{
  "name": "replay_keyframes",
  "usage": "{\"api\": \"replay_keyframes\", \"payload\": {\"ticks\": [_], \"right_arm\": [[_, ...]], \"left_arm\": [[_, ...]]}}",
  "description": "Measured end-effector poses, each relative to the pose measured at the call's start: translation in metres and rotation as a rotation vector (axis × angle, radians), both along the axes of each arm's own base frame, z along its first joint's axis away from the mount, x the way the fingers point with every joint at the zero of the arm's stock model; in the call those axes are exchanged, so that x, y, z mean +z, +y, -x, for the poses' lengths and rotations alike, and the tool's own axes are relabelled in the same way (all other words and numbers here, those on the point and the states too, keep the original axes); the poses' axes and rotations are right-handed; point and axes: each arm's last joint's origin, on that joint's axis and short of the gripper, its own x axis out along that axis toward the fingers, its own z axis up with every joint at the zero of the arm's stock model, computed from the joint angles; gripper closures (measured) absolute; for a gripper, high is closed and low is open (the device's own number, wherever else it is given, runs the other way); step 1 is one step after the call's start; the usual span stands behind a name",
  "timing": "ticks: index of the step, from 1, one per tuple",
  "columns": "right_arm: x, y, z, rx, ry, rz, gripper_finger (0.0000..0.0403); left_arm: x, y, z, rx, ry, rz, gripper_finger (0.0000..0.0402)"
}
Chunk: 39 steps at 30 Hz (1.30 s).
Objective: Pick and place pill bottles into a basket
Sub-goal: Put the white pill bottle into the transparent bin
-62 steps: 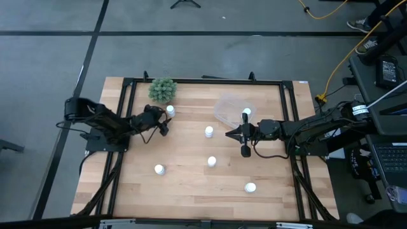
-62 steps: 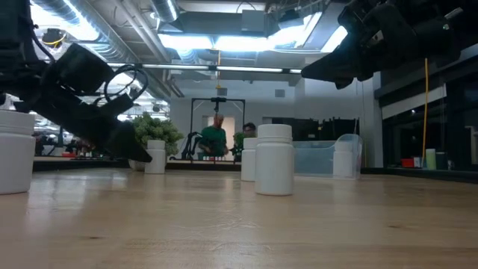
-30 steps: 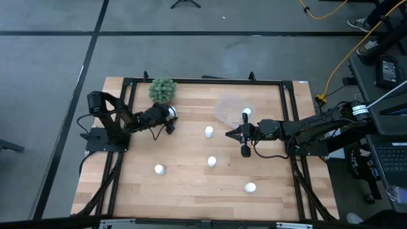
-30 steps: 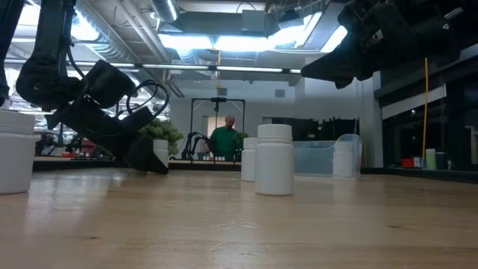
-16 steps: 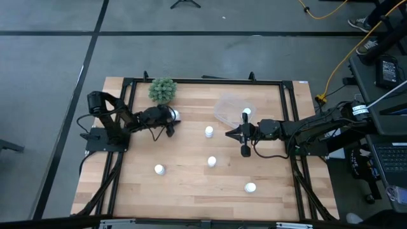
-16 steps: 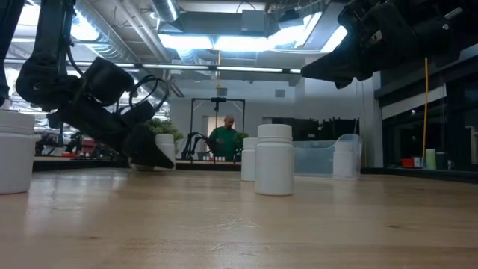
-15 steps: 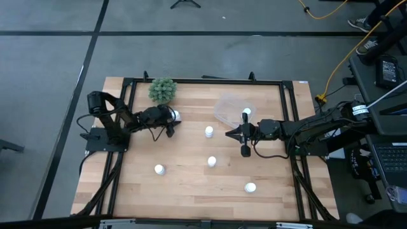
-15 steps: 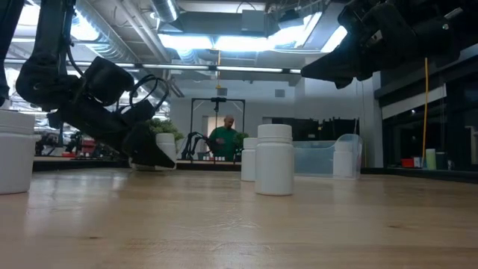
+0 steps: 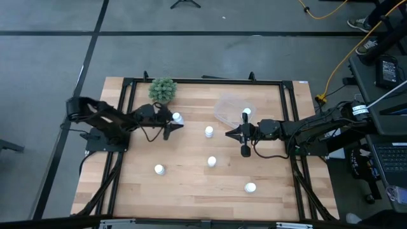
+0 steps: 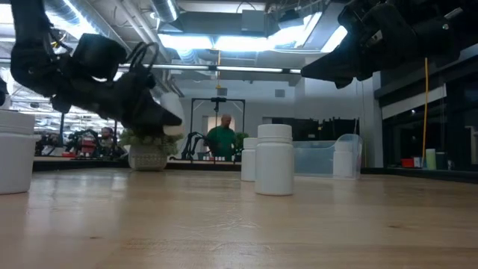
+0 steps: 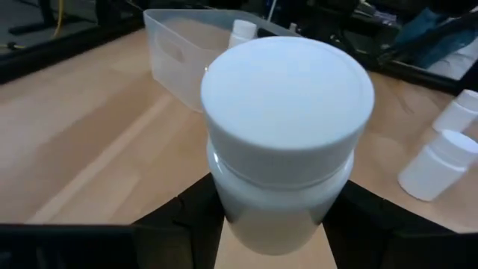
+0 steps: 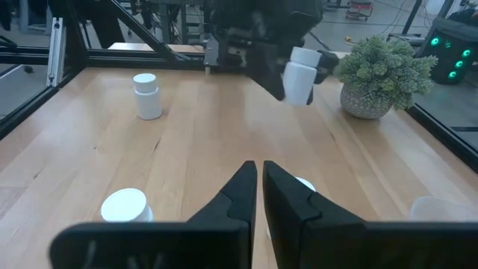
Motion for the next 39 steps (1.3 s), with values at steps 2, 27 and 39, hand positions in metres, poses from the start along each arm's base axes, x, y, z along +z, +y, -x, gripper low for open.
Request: {"api": "replay_keyframes", "payload": {"ticks": [2,27,39], "right_arm": [[0.0,0.0,0.0,0.0,0.0,0.0,0.0373],[0.0,0.0,0.0,-0.001,-0.004,-0.004,0.0373],[0.012,0.0,-0.002,-0.005,-0.129,-0.043,0.0373]], "left_arm": [[0.004,-0.003,-0.001,-0.014,0.02,0.007,0.0218],[0.123,-0.045,0.025,-0.244,0.016,-0.275,0.0218],[0.124,-0.057,0.03,-0.223,0.03,-0.236,0.0217]]}}
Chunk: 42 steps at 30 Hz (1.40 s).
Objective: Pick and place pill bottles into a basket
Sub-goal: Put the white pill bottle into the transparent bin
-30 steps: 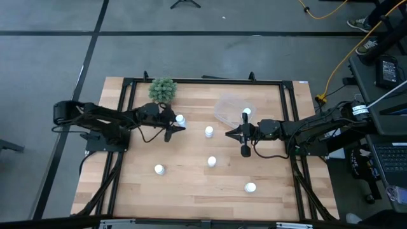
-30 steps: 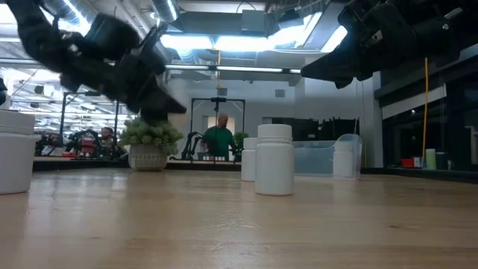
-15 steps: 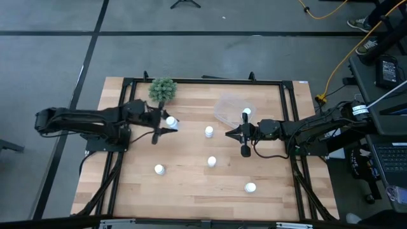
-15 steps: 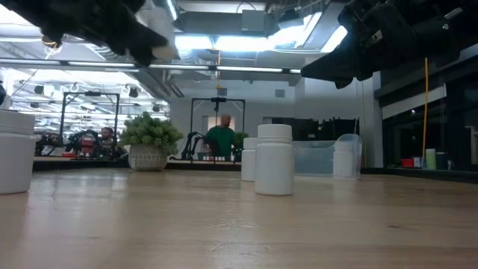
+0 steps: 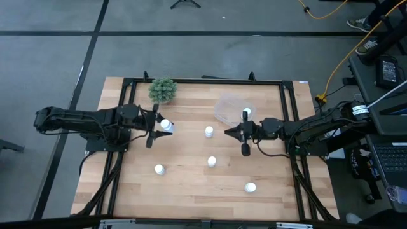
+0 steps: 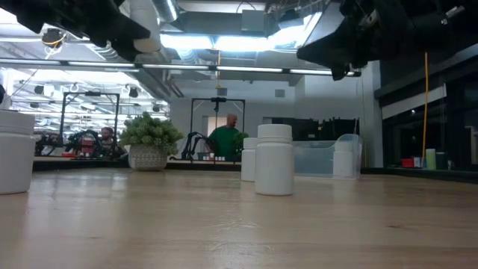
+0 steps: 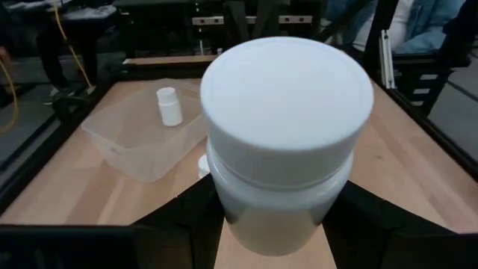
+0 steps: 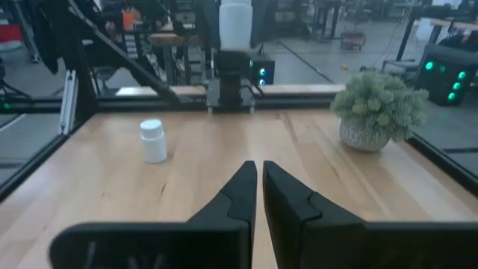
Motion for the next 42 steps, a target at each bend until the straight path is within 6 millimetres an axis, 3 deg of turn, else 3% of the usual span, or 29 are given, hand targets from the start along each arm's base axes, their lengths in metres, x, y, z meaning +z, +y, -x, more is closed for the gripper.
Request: {"api": "replay_keyframes", "payload": {"ticks": [8,20,33,37,42], "right_arm": [[0.009,0.0,-0.003,0.005,-0.032,0.048,0.0373],[0.037,-0.005,-0.015,-0.019,-0.1,0.086,0.0373],[0.022,-0.003,-0.025,0.021,-0.026,0.011,0.0369],[0.024,-0.002,-0.032,0.029,-0.024,0.014,0.0336],[0.036,-0.001,-0.045,0.033,-0.006,0.051,0.0268]], "left_arm": [[-0.007,-0.001,-0.008,0.013,0.048,0.035,0.0217],[-0.013,0.001,-0.053,-0.039,0.03,-0.013,0.0217],[-0.008,0.002,-0.114,-0.103,0.176,-0.024,0.0217],[-0.005,0.003,-0.126,-0.125,0.228,-0.066,0.0217],[-0.001,0.003,-0.129,-0.132,0.214,-0.088,0.0217]]}}
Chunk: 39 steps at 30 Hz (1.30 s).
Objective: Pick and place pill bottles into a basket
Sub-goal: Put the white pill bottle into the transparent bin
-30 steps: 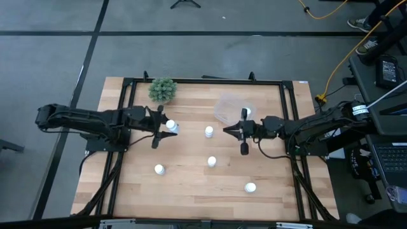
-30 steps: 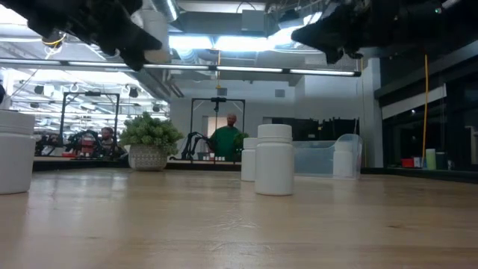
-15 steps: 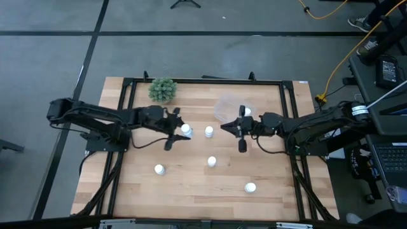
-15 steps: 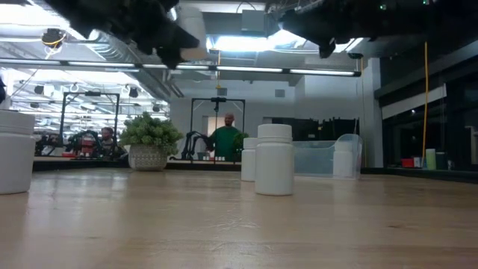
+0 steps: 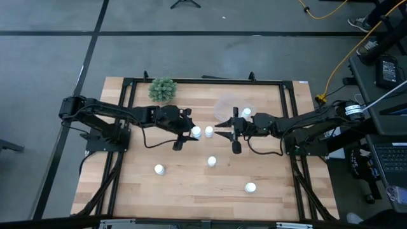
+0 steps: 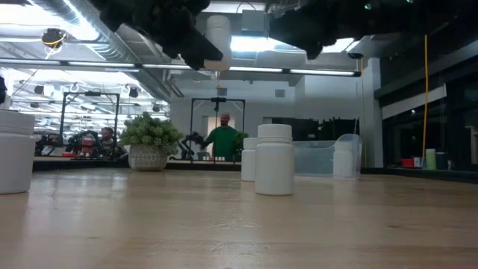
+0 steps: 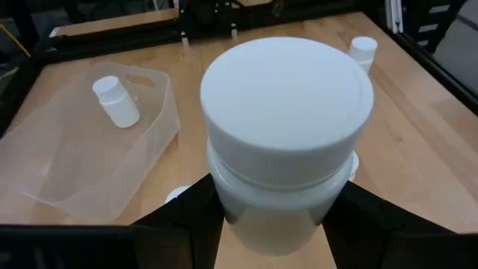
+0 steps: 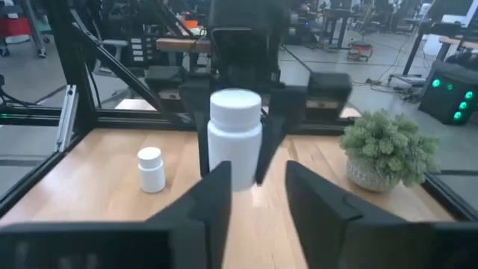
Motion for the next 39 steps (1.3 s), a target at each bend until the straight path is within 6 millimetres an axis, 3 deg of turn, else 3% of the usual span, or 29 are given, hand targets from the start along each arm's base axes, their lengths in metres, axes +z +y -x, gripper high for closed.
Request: {"api": "replay_keyframes", "payload": {"ticks": [8,14,24,39], "right_arm": [[0.009,0.002,-0.032,-0.01,0.024,0.058,0.0173],[0.006,0.004,-0.054,-0.011,0.041,0.081,0.0133],[0.004,-0.004,-0.081,-0.04,0.045,0.028,0.0123],[0.006,-0.004,-0.082,-0.033,0.064,-0.004,0.0123]], "left_arm": [[0.007,0.0,-0.002,-0.005,-0.017,-0.015,0.0217],[0.004,0.0,-0.001,0.0,0.007,-0.02,0.0217],[0.003,0.001,-0.001,0.025,0.019,-0.045,0.0217],[0.003,0.002,0.0,0.026,0.02,-0.094,0.0217]]}}
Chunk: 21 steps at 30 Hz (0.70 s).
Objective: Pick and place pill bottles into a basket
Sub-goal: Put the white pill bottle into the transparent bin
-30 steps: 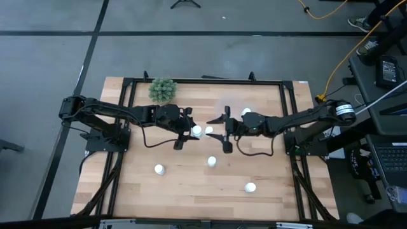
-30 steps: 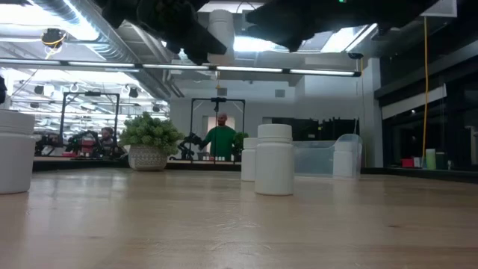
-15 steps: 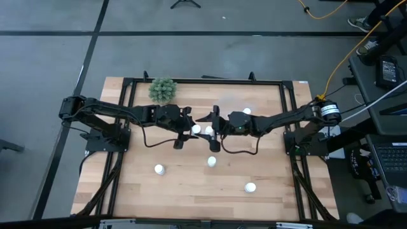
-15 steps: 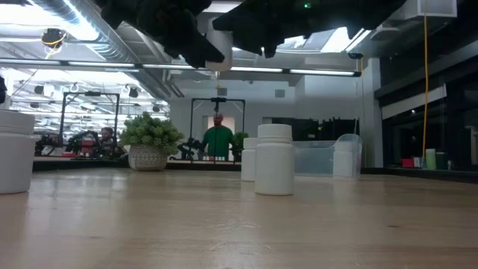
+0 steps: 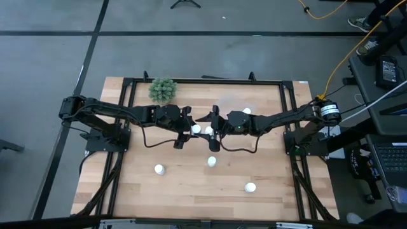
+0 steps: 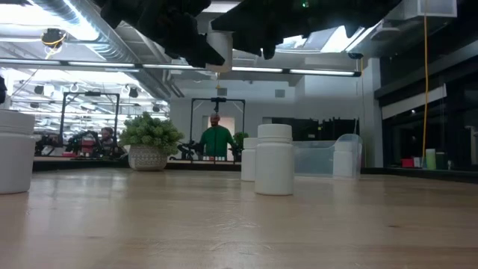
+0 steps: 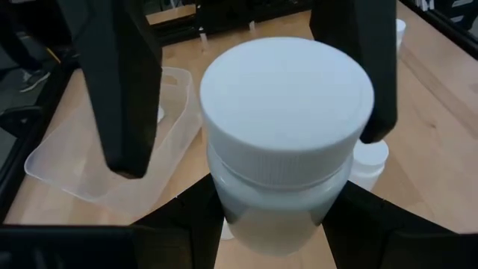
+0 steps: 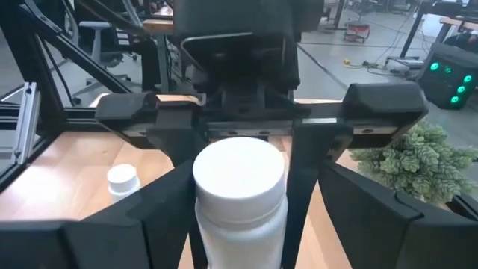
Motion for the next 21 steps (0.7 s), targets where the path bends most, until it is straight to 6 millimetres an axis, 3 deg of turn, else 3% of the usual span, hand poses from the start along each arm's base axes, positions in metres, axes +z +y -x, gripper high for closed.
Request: {"api": "replay_keyframes", "payload": {"ticks": [5,18,21], "right_arm": [[0.0004,0.0001,-0.0001,0.002,-0.004,0.002,0.0134],[0.0,0.0016,0.0,0.067,0.002,0.039,0.0243],[0.0,0.0017,0.0001,0.07,0.002,0.04,0.0251]], "left_arm": [[0.0005,0.0,-0.0003,0.0,-0.006,-0.001,0.0217],[0.0002,0.0002,-0.0001,0.006,-0.002,0.001,0.0217],[0.0002,0.0001,0.0,0.003,-0.001,-0.003,0.0217]]}}
